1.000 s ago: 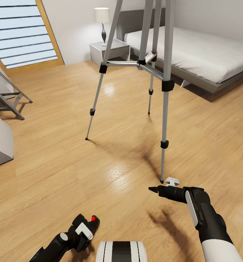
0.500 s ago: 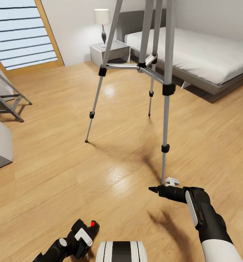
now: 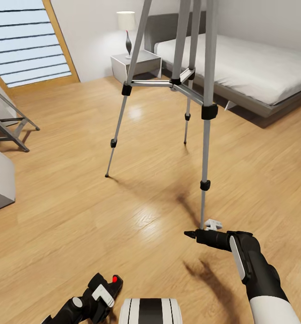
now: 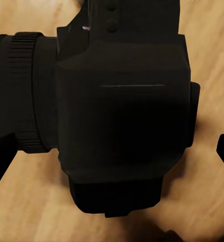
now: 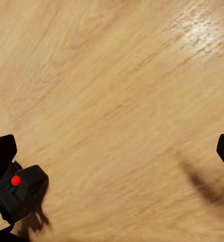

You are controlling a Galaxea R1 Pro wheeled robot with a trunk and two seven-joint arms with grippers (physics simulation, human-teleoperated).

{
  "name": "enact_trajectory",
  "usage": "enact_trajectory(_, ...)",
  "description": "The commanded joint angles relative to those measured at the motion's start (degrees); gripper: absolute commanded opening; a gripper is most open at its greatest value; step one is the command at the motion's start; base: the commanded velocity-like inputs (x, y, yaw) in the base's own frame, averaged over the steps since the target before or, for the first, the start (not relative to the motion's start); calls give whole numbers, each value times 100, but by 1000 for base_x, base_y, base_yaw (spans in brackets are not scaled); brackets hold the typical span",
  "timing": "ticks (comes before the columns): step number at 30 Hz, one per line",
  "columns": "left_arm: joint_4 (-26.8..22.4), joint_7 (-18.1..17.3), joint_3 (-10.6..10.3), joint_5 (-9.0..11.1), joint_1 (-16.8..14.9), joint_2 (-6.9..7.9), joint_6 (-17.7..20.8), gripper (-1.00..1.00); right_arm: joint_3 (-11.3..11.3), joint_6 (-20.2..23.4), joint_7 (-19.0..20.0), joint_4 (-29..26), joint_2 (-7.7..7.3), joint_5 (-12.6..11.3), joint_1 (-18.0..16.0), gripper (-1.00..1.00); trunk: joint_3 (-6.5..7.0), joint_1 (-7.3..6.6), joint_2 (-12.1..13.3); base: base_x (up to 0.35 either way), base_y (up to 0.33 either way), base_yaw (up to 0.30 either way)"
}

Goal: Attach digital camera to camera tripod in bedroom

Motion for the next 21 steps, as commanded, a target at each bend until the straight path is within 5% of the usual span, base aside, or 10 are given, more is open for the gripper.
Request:
enact_trajectory(1,-27,30,-36,49,-232,-1,39,100,-9,25,37,-5,1,31,-3,100,-4,3,0,1,0,0)
enact_trajectory(9,-34,27,-36,64,-232,-1,48,100,-9,25,40,-5,1,31,-3,100,-4,3,0,0,0,0)
enact_trajectory(10,-34,26,-36,65,-232,-1,52,-100,-9,25,41,-5,1,31,-3,100,-4,3,0,0,0,0)
enact_trajectory(21,-35,23,-36,65,-232,-1,57,-100,-9,25,36,-5,1,31,-3,100,-4,3,0,0,0,0)
